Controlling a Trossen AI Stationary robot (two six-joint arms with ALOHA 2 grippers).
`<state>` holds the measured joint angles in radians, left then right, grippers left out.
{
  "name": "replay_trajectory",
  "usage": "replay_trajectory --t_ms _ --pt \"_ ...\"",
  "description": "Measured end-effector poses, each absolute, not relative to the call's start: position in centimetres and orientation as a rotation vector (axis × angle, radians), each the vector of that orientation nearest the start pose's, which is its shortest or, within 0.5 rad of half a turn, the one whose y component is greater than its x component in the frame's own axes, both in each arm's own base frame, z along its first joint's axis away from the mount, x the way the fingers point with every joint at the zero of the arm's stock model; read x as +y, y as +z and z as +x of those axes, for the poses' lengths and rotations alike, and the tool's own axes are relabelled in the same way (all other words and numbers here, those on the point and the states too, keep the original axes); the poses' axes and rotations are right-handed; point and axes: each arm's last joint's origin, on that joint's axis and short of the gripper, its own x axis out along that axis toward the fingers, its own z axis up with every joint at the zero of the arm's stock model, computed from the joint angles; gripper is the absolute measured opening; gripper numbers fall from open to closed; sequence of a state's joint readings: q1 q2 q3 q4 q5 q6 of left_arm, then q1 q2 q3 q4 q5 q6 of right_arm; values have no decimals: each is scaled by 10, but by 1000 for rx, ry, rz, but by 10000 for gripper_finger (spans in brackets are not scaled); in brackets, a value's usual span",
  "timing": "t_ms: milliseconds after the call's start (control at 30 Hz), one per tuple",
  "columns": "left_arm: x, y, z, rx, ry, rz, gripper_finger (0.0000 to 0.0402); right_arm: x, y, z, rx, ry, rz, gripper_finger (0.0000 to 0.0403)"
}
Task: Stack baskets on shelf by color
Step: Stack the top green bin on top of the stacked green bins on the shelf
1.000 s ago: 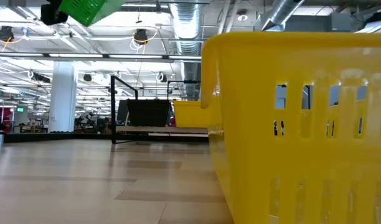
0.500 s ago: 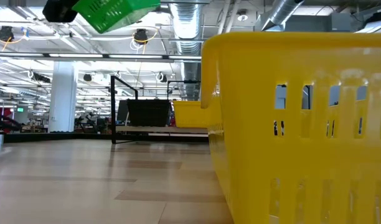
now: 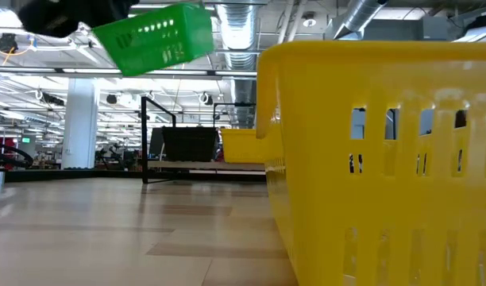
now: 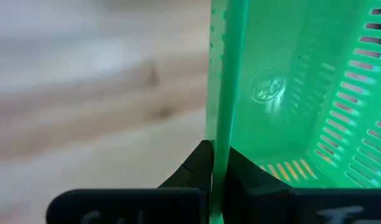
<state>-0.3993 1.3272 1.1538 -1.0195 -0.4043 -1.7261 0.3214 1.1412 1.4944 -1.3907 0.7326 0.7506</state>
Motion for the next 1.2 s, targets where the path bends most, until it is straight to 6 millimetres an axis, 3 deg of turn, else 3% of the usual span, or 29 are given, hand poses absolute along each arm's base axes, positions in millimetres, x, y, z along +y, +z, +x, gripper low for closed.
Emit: replay_trajectory --t_ms 200,333,500,767,967,1200 --pt "-105 260 245 951 925 -1219 0 34 408 162 696 -669 167 3" --pt "-113 252 257 959 883 -1257 0 34 408 162 696 -669 167 3" --pt "-114 250 263 915 895 -1327 0 34 408 162 695 -669 167 3" --pt "-114 232 265 968 1029 -1310 0 34 408 163 688 -670 178 3" --pt "-121 215 272 1129 1032 -1331 0 35 407 166 689 -668 180 3" --pt "-123 212 279 1116 997 -1346 0 36 407 167 697 -655 192 3"
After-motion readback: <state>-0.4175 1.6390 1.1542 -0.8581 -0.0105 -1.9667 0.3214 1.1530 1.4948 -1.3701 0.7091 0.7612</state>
